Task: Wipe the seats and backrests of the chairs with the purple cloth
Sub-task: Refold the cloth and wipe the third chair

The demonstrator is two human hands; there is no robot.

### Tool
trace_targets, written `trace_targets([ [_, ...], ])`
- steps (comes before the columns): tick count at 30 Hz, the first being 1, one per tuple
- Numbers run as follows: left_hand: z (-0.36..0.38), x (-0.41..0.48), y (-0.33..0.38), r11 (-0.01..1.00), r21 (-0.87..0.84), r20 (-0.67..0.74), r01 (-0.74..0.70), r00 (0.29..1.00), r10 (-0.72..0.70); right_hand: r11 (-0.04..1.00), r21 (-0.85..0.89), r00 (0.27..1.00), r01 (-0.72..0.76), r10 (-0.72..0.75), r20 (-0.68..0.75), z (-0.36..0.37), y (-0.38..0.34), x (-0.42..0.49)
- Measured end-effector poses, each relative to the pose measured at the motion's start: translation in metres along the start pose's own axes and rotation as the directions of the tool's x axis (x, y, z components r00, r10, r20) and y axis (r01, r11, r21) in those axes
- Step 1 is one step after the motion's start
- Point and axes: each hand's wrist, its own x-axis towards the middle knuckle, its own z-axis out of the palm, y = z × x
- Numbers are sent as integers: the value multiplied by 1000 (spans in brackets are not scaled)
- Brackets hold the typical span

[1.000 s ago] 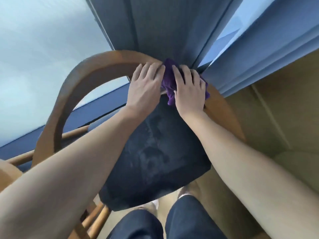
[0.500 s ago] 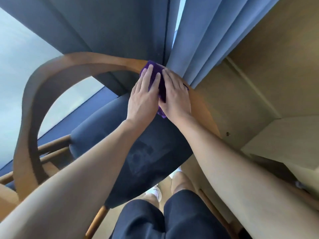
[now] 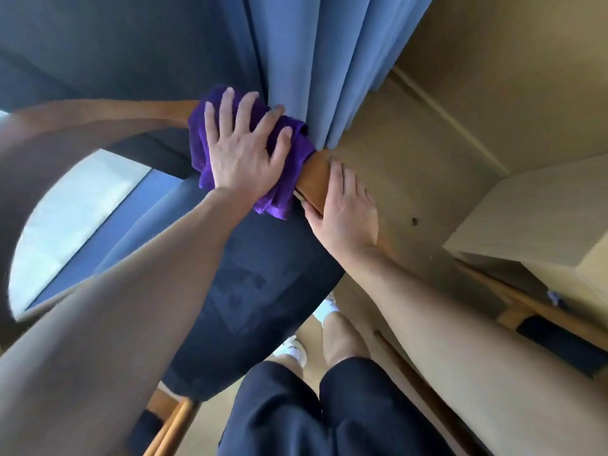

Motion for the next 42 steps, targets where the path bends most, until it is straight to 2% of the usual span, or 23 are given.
trace_targets([
  [3, 8, -31, 29, 997, -41, -41, -59, 998, 57, 998, 65, 1000, -18, 16, 25, -2, 2, -2],
  [6, 15, -54, 56, 990, -104, -24, -96, 995, 94, 996, 77, 999, -32, 33, -12, -1, 2, -4],
  [8, 14, -53, 52, 988, -107, -20, -115, 993, 113, 995, 65, 997, -75, 77, -15, -2, 2, -6],
  [11, 7, -33, 22, 973, -17, -6, -228, 974, 228, 991, 67, 993, -117, 117, 13, -4, 0, -8],
  [14, 3, -12, 1, 986, 26, -15, -165, 986, 165, 990, 59, 991, -130, 131, -25, -2, -1, -7],
  [18, 8, -20, 22, 998, 0, -35, -70, 997, 70, 985, 70, 987, -156, 158, -30, -1, 1, -9],
  [21, 12, -53, 55, 989, -37, -23, -143, 990, 143, 976, 94, 980, -195, 198, -20, -3, 8, -22],
  [24, 17, -85, 85, 977, -76, 33, -198, 979, 201, 971, 37, 968, -237, 239, -71, -3, 21, -45],
  [27, 13, -85, 79, 965, -70, 88, -254, 962, 260, 956, 68, 958, -286, 287, -10, -3, 30, -67],
  [29, 8, -71, 63, 951, -29, 114, -306, 945, 308, 955, 73, 957, -289, 291, -18, -2, 32, -76],
  [32, 6, -50, 50, 968, -18, 104, -251, 962, 252, 953, 95, 957, -287, 289, -5, 1, 34, -79],
  [36, 13, -57, 68, 987, -40, 61, -158, 985, 161, 947, 166, 960, -275, 280, -9, 2, 38, -77],
  [39, 20, -87, 95, 980, -57, 45, -192, 980, 194, 939, 234, 965, -252, 263, -15, 3, 40, -78],
  [42, 24, -116, 119, 972, -86, 74, -220, 971, 226, 949, 216, 973, -229, 224, 49, 3, 48, -87],
])
